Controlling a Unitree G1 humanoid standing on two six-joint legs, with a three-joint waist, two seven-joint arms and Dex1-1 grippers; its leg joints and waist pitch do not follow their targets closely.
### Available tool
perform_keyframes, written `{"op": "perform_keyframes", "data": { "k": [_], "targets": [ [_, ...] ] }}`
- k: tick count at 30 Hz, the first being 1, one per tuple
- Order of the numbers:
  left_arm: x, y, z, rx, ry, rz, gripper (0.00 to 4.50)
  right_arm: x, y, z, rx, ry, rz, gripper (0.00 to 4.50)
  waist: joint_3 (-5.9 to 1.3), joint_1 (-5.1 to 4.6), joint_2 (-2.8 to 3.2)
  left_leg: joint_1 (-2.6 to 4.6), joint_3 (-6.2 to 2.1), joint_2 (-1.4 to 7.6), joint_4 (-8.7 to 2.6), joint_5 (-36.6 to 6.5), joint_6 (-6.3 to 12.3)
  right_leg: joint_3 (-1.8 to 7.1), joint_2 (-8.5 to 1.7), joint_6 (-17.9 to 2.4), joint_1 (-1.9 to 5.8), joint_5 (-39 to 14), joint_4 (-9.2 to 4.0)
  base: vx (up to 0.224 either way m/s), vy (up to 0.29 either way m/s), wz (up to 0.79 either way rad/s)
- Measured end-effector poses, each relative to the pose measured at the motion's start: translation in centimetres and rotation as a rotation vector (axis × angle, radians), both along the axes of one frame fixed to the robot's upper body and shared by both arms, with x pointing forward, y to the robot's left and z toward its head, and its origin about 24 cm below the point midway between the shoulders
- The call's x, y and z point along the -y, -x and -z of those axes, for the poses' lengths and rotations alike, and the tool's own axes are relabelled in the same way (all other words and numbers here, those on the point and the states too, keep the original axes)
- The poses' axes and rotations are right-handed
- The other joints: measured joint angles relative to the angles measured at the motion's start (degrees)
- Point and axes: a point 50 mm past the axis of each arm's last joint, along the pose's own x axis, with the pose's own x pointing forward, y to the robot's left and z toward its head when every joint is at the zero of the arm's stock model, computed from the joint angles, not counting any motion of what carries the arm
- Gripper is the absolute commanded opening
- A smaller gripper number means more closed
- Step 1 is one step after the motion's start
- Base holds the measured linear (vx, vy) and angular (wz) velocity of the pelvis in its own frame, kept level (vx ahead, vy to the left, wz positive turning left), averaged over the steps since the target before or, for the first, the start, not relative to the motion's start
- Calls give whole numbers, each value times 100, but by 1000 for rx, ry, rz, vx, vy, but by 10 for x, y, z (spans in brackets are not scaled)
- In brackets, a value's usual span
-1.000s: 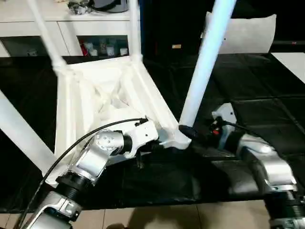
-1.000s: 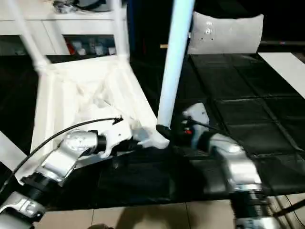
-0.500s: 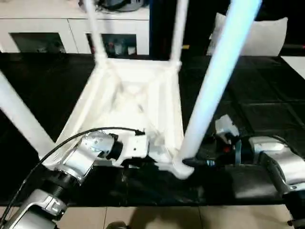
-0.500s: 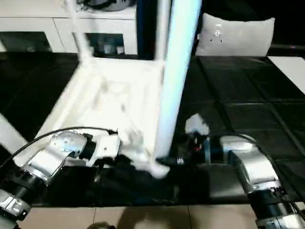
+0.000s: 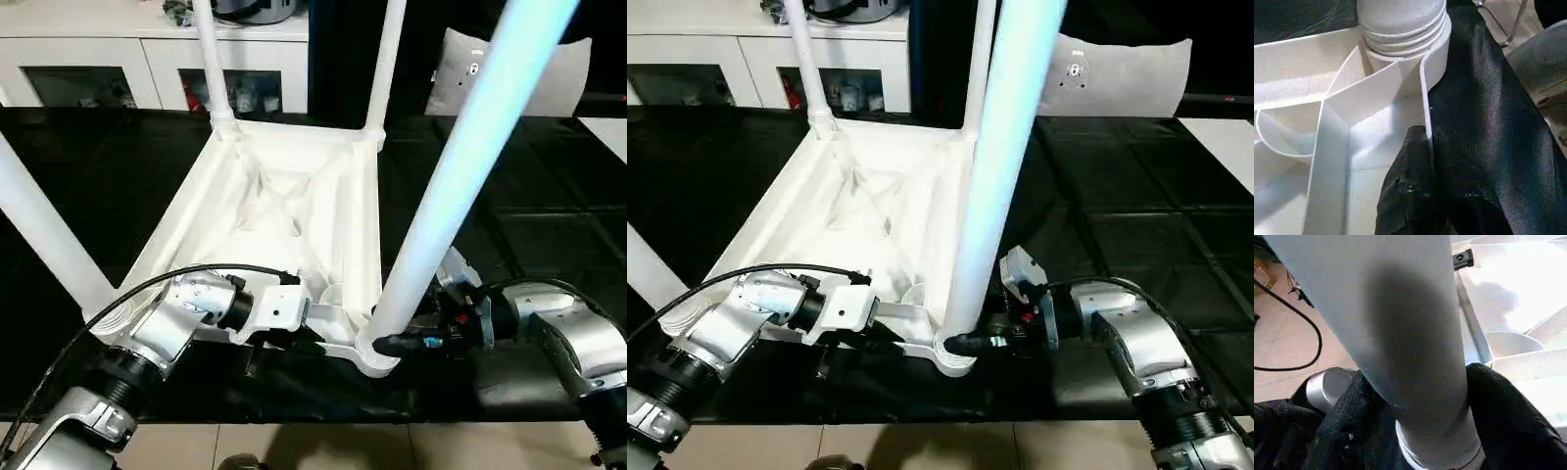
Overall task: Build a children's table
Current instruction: Rotate leg to tighten
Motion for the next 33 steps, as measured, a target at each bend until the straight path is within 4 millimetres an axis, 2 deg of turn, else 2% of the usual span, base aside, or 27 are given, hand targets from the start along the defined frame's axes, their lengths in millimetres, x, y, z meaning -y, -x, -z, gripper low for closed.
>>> {"op": "perform_keyframes", "data": {
  "k": [7, 11, 14, 15, 18, 21, 22, 23, 24, 26, 30, 33],
  "targets": [
    [2, -2, 0, -13, 6, -64, 0, -4, 0, 2, 11, -5, 49, 210, -4, 10, 5, 4, 0, 1, 5, 1, -2, 1, 0, -1, 13, 1, 10, 0, 0, 0],
    [0, -7, 0, -42, -7, -200, 0, -14, -8, 5, 39, -9, 189, 206, -8, -111, 15, 28, 0, 1, 4, 6, -11, 1, 1, 23, 32, 2, 10, 0, 0, 0],
    [6, -13, 3, -60, -3, -357, 0, -23, -18, 10, 59, 6, 380, 202, -4, -288, 17, 82, 0, 0, 4, 8, -16, 3, 3, 29, 67, 4, -3, 0, 0, 0],
    [10, -16, 5, -62, 9, -415, 0, -26, -24, 11, 66, 13, 463, 201, -4, -383, 19, 96, -4, -1, 3, 7, -16, -2, 3, 31, 79, 3, -20, 0, 0, 0],
    [23, -22, 7, -46, 38, -572, 0, -37, -43, 13, 82, 23, 686, 198, -3, -607, 20, 96, -16, -7, 5, 7, -16, -11, 3, 31, 71, 3, -46, 0, 0, 0],
    [34, -28, 7, -31, 61, -701, 0, -53, -58, 13, 91, 27, 861, 198, -3, -756, 19, 83, -37, -7, 4, 7, -16, -27, 8, 31, 61, 3, -74, 0, 0, 0],
    [37, -29, 7, -25, 62, -722, 0, -56, -61, 13, 96, 27, 896, 198, -3, -772, 19, 77, -40, -9, 4, 7, -15, -26, 8, 30, 57, 4, -76, 0, 0, 0],
    [39, -29, 7, -23, 64, -732, 0, -57, -62, 13, 98, 25, 918, 198, -3, -774, 19, 73, -41, -11, 3, 6, -14, -25, 8, 30, 57, 5, -77, 0, 0, 0],
    [40, -30, 6, -19, 67, -737, 0, -58, -63, 13, 102, 17, 933, 253, -3, -764, 19, 70, -40, -14, 2, 1, -8, -17, 8, 28, 57, 21, -77, 0, 0, 0],
    [40, -30, 5, -14, 69, -737, 0, -59, -63, 12, 110, 9, 938, 266, -3, -730, 19, 64, -37, -15, -2, -8, -1, -13, 8, 27, 55, 47, -77, 0, 0, 0],
    [46, -28, 1, -1, 81, -695, 0, -56, -63, 12, 128, 7, 928, 310, -8, -555, 29, 23, -28, -11, -36, -8, -1, -13, 12, -5, -7, 76, -70, 0, 0, 0],
    [42, -28, 0, 23, 76, -656, 0, -45, -58, 14, 152, 7, 877, 331, -8, -467, 38, 0, -26, -6, -40, 3, 17, -14, 17, -8, -25, 72, -67, 0, 0, 0]
  ]
}}
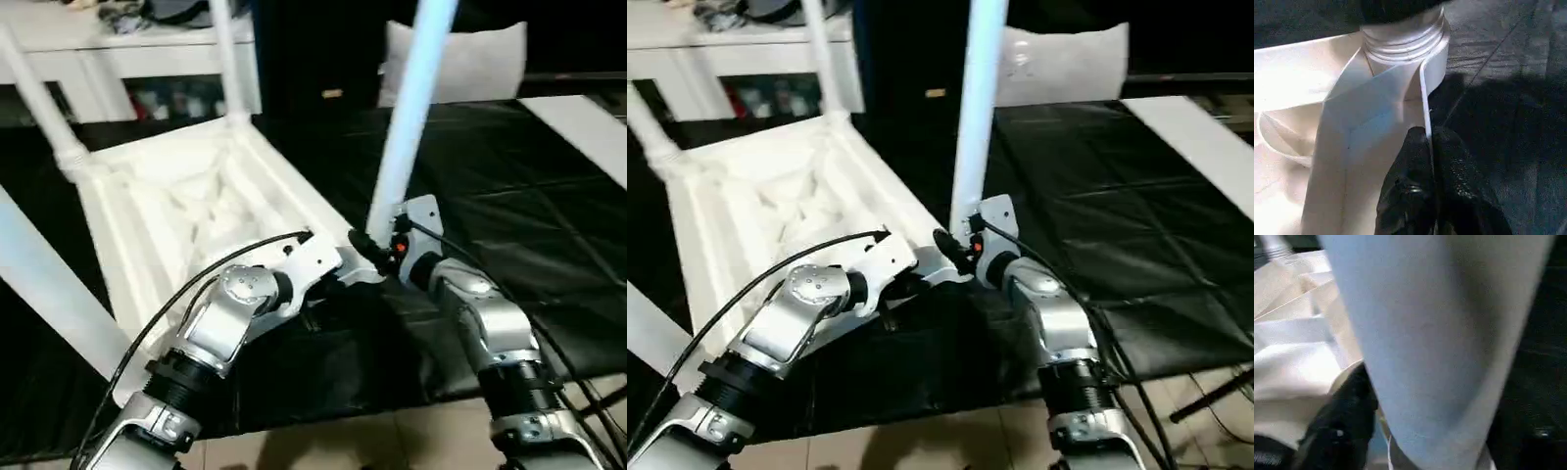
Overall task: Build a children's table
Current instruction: Rotate leg to tighten
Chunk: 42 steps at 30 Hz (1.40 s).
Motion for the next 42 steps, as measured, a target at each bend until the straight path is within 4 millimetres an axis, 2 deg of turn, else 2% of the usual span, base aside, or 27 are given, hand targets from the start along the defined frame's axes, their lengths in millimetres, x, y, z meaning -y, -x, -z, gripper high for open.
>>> {"op": "perform_keyframes", "data": {
  "k": [4, 6, 10, 13, 17, 24, 31, 42],
  "targets": [
    [-8, 2, 1, 16, -15, 74, 0, 14, 11, 3, 3, 18, -103, 365, 2, 101, 3, 0, 6, -1, 9, -11, -18, 2, -4, 1, 1, 3, -2, 0, 0, 0],
    [-14, 3, 1, 19, -25, 121, 0, 25, 18, 2, 6, 28, -175, 397, 3, 123, 4, 6, 9, -1, 22, -11, -18, 5, -9, 3, 2, 8, -2, 0, 0, 0],
    [-26, 6, 1, 28, -42, 209, 0, 42, 23, -6, 28, 75, -272, 420, 3, 139, 4, 5, 12, -2, 31, -11, -17, 11, -11, 5, 4, 21, -6, 0, 0, 0],
    [-34, 11, 1, 22, -73, 306, 0, 57, 31, -10, -3, 107, -378, 447, 3, 211, 4, 5, 13, 0, 30, -11, -17, 10, -10, 6, 9, 21, -6, 0, 0, 0],
    [-43, 15, 0, 5, -84, 413, 0, 57, 42, -15, -39, 95, -552, 447, 3, 281, 4, 5, 14, 1, 29, -11, -17, 9, -10, 7, 9, 20, -6, 0, 0, 0],
    [-44, 24, -1, -29, -89, 587, 0, 53, 51, -15, -87, 54, -732, 387, 2, 423, 1, 9, 21, 2, 36, -11, -15, 10, -15, 6, 8, 20, -6, 0, 0, 0],
    [-44, 25, -2, -40, -107, 656, 0, 49, 57, -12, -134, 26, -818, 323, 2, 423, -3, 9, 23, 3, 40, -11, -15, 10, -16, 6, 9, 20, -1, 0, 0, 0],
    [-44, 25, -2, -48, -101, 668, 0, 43, 59, -9, -150, -13, -858, 244, 1, 425, -5, 8, 24, 4, 40, -11, -16, 10, -15, 7, 8, 20, -1, 0, 0, 0]
  ]
}}
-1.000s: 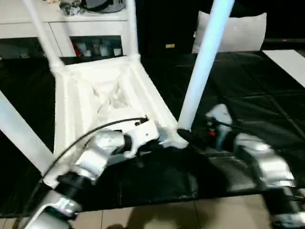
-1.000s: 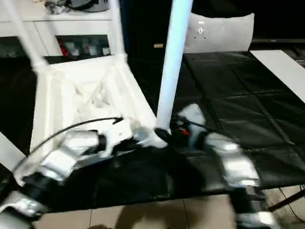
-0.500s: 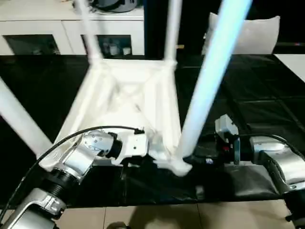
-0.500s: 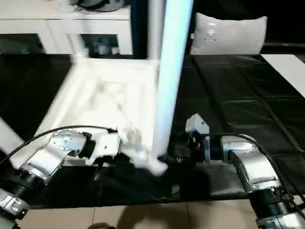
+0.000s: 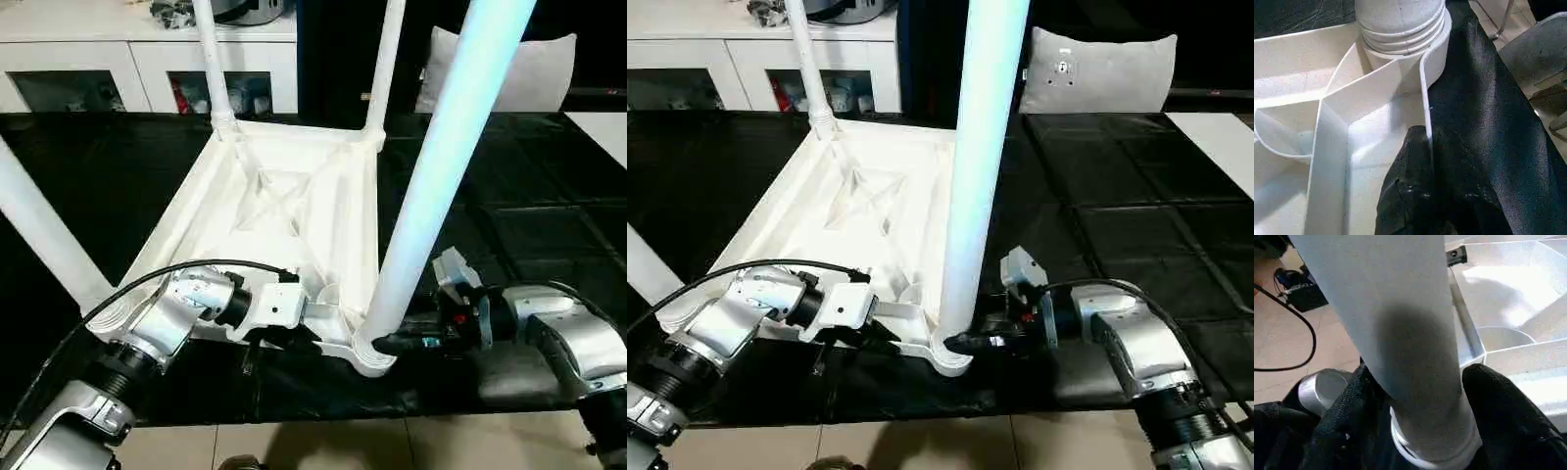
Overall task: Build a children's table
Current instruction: Rotate leg to tighten
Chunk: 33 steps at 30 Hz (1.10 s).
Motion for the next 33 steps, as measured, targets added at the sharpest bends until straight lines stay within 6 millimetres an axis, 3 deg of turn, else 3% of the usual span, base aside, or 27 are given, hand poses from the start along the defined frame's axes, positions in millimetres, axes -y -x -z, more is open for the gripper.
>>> {"op": "perform_keyframes", "data": {
  "k": [2, 9, 12, 16, 22, 25, 29, 33],
  "targets": [
    [0, 0, 0, -1, 0, 1, 0, 0, 0, 0, -1, 0, 0, 221, 0, 0, 0, 0, 0, 0, 0, 0, 0, 0, 0, 0, 2, 0, 0, 0, 0, 0],
    [-1, -2, 1, -56, 6, -52, 0, -5, 3, 5, -9, -36, 59, 205, -1, -19, 2, 1, 2, 1, 0, 1, -2, 2, 0, 0, 11, 0, 11, 0, 0, 0],
    [-3, -7, 2, -65, 1, -146, 0, -13, -2, 8, 22, -32, 157, 204, -2, -70, 3, 46, 4, 0, 0, 4, -7, 5, 1, 23, 35, -12, 16, 0, 0, 0],
    [-2, -15, 5, -57, 2, -319, 0, -27, -15, 13, 47, -18, 385, 199, 0, -304, 6, 91, -2, -5, 0, 8, -15, 0, 1, 31, 59, -17, 11, -28, -2, -4],
    [20, -26, 10, -15, 50, -558, 0, -45, -41, 15, 83, 21, 741, 196, 8, -681, 33, 88, -100, -7, -4, 7, -14, -123, 2, 30, 102, -17, -168, -9, 1, -2],
    [32, -29, 10, 14, 68, -633, 0, -53, -49, 16, 130, 45, 870, 196, 10, -788, 37, 80, -128, -13, -3, 6, -12, -149, 0, 27, 109, -15, -223, 0, 0, 0],
    [37, -30, 9, 32, 76, -645, 0, -51, -51, 15, 143, 40, 897, 249, 10, -786, 37, 72, -127, -22, -4, 3, -7, -133, 0, 2, 109, 11, -224, 0, 0, 0],
    [47, -27, 7, 44, 87, -580, 0, -45, -51, 15, 161, 34, 905, 289, 12, -606, 43, 67, -118, -21, -24, 0, -5, -123, 0, -5, 105, 125, -219, 0, 0, 0]
  ]
}}
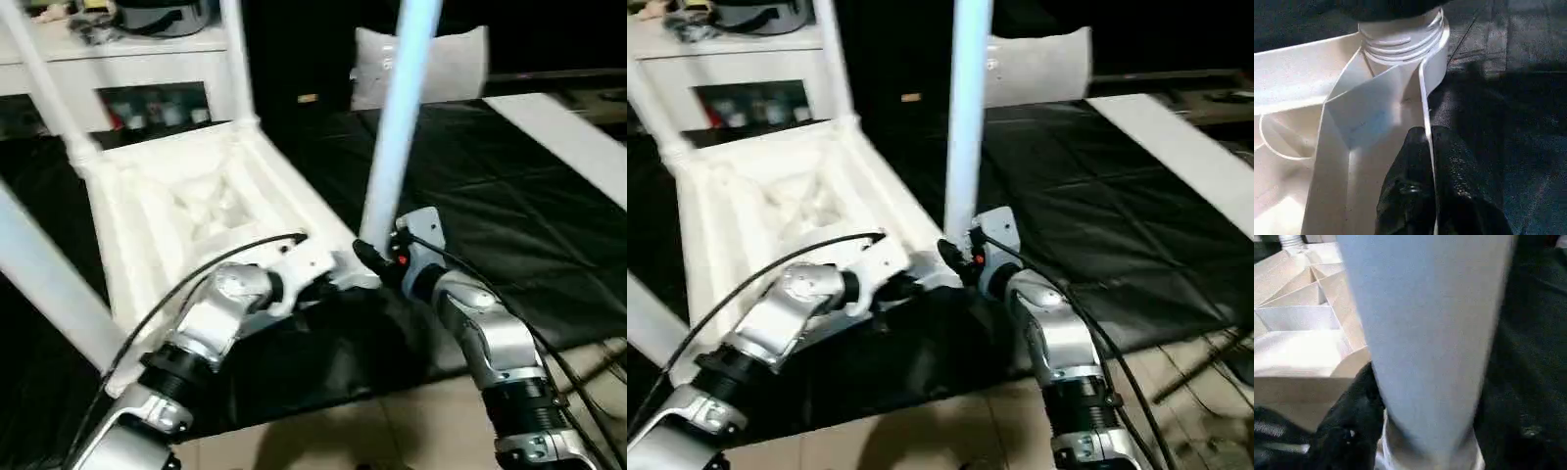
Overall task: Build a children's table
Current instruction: Rotate leg to tighten
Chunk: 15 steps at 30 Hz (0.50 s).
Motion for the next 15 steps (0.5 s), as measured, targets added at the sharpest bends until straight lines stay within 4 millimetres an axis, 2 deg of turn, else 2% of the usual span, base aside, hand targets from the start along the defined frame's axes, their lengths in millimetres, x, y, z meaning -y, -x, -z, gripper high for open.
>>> {"op": "perform_keyframes", "data": {
  "k": [4, 6, 9, 12, 15],
  "targets": [
    [-3, 0, -1, 13, -4, 34, 0, 8, 3, 0, 15, -12, -42, 319, -4, 156, 19, 3, 28, 6, -56, 1, -4, 18, 1, -3, -21, -29, 63, 13, -9, 2],
    [-7, 1, -2, 18, -7, 59, 0, 19, 10, -1, 21, 2, -112, 339, -3, 224, 21, 3, 31, 10, -68, 1, -4, 21, 6, -4, -34, -48, 81, 0, 0, 0],
    [-14, -1, -2, 27, -15, 76, 0, 28, 15, 0, 7, 4, -175, 355, -2, 262, 26, 2, 37, 15, -70, 2, -5, 25, 11, -7, -43, -48, 85, 0, 0, 0],
    [-20, -1, -1, 33, -15, 116, 0, 39, 17, -4, 18, 29, -235, 389, -2, 265, 26, 6, 49, 12, -63, 2, -5, 40, 7, 16, -41, -61, 82, 0, 0, 0],
    [-27, 1, 0, 33, -18, 177, 0, 51, 20, -10, 18, 46, -311, 400, -2, 284, 27, 9, 56, 7, -60, 1, -5, 54, 6, 18, -40, -62, 81, 0, 0, 0]
  ]
}}
